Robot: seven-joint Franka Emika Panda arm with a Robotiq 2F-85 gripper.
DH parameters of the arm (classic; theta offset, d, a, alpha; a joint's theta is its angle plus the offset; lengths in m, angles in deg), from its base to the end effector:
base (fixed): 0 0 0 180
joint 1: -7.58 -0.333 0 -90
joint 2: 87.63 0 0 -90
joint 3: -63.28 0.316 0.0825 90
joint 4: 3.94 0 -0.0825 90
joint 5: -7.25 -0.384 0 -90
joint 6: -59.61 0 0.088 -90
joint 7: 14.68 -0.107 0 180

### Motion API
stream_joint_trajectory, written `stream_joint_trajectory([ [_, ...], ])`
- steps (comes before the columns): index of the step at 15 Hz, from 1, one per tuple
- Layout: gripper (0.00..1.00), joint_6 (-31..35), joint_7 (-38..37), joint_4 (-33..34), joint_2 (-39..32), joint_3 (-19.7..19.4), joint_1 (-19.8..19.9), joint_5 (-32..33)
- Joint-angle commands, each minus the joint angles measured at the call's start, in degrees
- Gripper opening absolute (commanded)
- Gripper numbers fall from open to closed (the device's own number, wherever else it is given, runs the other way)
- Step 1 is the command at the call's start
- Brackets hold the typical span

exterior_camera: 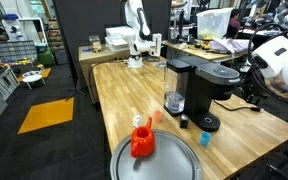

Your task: Open the coffee machine chamber

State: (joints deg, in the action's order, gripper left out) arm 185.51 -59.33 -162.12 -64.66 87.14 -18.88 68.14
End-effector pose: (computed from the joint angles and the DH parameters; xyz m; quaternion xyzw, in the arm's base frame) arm 0.2644 0.2520 0.3282 0.8135 0.3561 0.2494 0.3863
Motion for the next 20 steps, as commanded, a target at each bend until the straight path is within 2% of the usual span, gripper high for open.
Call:
stream_joint_trajectory([
  [1, 0.00, 2.3, 1.0, -0.9, 1.1, 0.1, 0.2, 1.2],
  [8, 0.00, 2.6, 0.2, -0.7, 0.0, -0.5, 1.3, 4.0],
  [11, 0.01, 0.7, 0.2, -0.5, 0.0, -0.1, 0.9, 2.1],
  [20, 0.00, 0.2, 0.7, 0.1, 0.0, 0.1, 0.7, 2.3],
])
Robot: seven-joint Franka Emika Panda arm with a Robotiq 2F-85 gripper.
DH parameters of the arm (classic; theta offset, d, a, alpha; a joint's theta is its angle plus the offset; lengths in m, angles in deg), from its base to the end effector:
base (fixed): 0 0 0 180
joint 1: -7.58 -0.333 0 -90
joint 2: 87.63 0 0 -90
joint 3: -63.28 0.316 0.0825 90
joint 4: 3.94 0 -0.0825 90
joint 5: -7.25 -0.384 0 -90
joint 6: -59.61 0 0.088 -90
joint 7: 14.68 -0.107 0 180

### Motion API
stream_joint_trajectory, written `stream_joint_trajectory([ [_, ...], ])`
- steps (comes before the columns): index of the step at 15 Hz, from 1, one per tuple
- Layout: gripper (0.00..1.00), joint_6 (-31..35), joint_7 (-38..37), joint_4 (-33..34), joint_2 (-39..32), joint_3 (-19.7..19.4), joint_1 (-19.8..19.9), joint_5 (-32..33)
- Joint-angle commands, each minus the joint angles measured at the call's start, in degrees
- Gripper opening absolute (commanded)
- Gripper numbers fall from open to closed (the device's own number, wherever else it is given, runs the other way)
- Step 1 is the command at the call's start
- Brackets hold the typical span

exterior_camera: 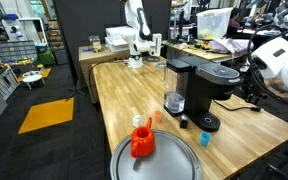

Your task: Open the coffee machine chamber

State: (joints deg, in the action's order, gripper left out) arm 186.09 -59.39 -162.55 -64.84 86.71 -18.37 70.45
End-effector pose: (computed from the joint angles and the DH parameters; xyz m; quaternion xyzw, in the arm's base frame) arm 0.2676 0.2473 0.3254 0.8058 0.3646 0.2523 0.3925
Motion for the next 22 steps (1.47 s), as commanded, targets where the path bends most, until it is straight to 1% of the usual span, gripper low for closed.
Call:
stream_joint_trajectory([
  [1, 0.00, -0.3, 0.6, 0.6, 0.1, 0.6, 0.2, 0.0],
  [10, 0.00, 0.5, -0.1, -0.5, -1.8, 0.3, 1.0, 1.2],
  [22, 0.00, 1.9, -1.0, -0.5, -3.5, -2.7, 4.1, 6.8],
])
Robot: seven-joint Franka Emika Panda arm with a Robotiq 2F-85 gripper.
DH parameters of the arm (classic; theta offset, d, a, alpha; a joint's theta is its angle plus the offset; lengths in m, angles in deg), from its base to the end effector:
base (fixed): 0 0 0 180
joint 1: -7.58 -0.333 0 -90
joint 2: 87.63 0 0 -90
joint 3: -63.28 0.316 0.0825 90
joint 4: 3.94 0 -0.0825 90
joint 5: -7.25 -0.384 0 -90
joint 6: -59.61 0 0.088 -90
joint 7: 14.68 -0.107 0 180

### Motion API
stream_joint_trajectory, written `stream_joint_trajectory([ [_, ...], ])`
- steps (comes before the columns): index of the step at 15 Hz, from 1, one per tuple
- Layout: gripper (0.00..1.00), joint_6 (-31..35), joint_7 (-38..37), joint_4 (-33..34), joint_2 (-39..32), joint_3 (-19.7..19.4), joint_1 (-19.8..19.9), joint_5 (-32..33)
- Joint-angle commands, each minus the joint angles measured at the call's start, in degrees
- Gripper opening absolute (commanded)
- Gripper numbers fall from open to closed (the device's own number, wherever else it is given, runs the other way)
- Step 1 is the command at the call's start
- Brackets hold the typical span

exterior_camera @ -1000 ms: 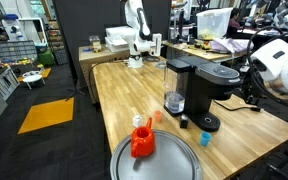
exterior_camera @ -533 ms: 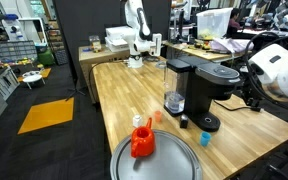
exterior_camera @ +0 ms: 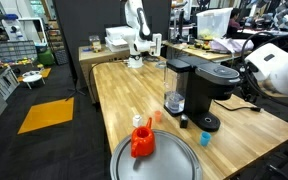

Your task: Open the coffee machine chamber

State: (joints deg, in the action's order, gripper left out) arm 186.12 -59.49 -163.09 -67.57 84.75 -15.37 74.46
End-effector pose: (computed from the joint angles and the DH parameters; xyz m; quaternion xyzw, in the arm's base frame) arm 0.2863 0.2218 0.3078 0.8050 0.3624 0.2254 0.4122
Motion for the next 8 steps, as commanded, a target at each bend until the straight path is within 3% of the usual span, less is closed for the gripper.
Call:
stream_joint_trajectory([
  [1, 0.00, 2.0, -1.1, 0.0, -1.0, -0.9, 1.2, 3.4],
  [8, 0.00, 3.6, -2.7, 0.3, -2.4, -3.3, 2.2, 8.6],
])
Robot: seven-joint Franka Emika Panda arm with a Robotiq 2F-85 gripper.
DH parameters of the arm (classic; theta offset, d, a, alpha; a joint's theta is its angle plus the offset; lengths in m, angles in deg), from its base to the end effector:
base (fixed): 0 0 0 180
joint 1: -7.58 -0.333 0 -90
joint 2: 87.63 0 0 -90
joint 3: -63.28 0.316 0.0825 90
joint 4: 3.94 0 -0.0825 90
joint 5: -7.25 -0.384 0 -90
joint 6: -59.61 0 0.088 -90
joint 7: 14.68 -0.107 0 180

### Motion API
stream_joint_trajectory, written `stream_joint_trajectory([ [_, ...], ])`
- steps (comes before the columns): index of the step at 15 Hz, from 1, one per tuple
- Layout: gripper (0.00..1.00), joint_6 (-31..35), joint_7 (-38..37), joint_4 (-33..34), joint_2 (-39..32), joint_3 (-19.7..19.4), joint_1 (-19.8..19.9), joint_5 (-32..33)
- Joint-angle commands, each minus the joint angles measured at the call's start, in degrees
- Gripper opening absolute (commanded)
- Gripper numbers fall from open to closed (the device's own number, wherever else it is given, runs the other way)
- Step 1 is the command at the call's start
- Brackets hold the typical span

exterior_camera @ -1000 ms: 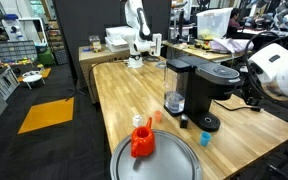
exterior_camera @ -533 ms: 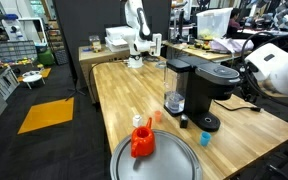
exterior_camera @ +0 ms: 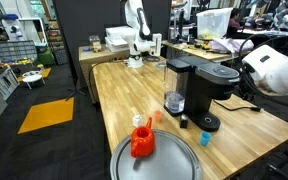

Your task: Open the coffee machine chamber

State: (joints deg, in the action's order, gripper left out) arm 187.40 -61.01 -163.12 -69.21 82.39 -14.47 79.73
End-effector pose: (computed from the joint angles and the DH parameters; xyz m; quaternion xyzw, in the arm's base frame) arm 0.2982 0.2095 0.3004 0.7985 0.3687 0.2292 0.4171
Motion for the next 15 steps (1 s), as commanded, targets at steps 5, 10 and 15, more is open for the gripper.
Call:
stream_joint_trajectory([
  [5, 0.00, 2.2, -1.3, 0.5, -0.5, -1.4, 1.4, 4.7],
  [10, 0.00, 1.9, -0.5, 0.2, 0.8, -1.8, 1.3, 4.3],
  [15, 0.00, 1.1, 1.3, 0.6, 2.3, -2.7, 1.2, 3.4],
])
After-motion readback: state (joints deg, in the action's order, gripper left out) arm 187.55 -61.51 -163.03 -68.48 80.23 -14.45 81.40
